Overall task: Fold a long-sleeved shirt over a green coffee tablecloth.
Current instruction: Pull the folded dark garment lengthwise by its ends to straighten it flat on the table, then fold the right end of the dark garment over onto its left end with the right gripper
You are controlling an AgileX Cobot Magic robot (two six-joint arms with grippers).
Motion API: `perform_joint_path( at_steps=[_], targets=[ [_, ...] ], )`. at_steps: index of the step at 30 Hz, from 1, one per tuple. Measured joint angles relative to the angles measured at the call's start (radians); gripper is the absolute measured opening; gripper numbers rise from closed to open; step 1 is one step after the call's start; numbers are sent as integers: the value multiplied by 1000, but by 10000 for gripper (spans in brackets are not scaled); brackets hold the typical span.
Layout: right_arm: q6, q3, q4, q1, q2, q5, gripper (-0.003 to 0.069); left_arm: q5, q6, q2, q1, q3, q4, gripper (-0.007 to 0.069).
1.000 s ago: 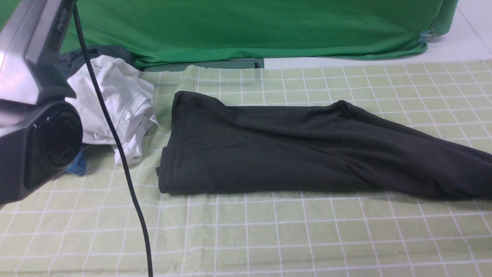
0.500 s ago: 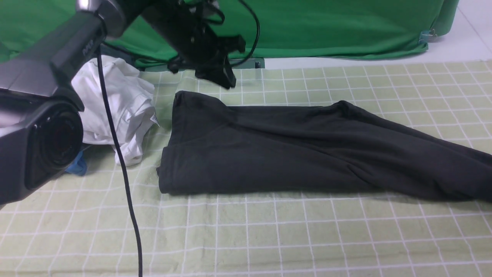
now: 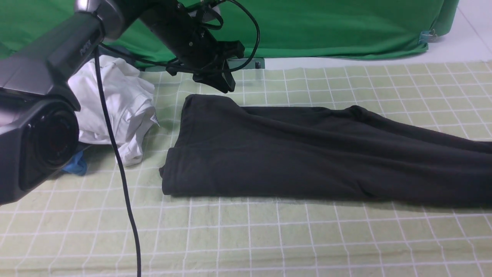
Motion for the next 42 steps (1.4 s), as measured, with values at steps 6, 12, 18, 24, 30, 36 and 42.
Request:
perform_joint_path(
  at_steps=[6, 12, 18, 24, 30, 36, 42],
  targets=[
    [19, -4, -17, 0, 28, -64, 234, -9, 3, -50, 0, 119, 40, 86],
    [71, -4, -28, 0, 54, -57, 489, -1, 8, -248, 2, 424, 113, 92],
    [95, -4, -54, 0, 72, -60, 529, 0, 8, -337, 3, 530, 118, 113],
    [126, -4, -52, 0, 148, -59, 529, -2, 8, -340, 1, 551, 149, 155],
    [117, -13, -11, 0, 169, -61, 360, -27, 8, -340, 1, 554, 170, 213],
    [78, -13, 18, 3, 163, -59, 52, -40, 8, -340, 1, 554, 155, 249],
    [101, -38, -106, 3, 93, -32, 13, -15, 9, -395, 1, 553, 125, 255]
  ],
)
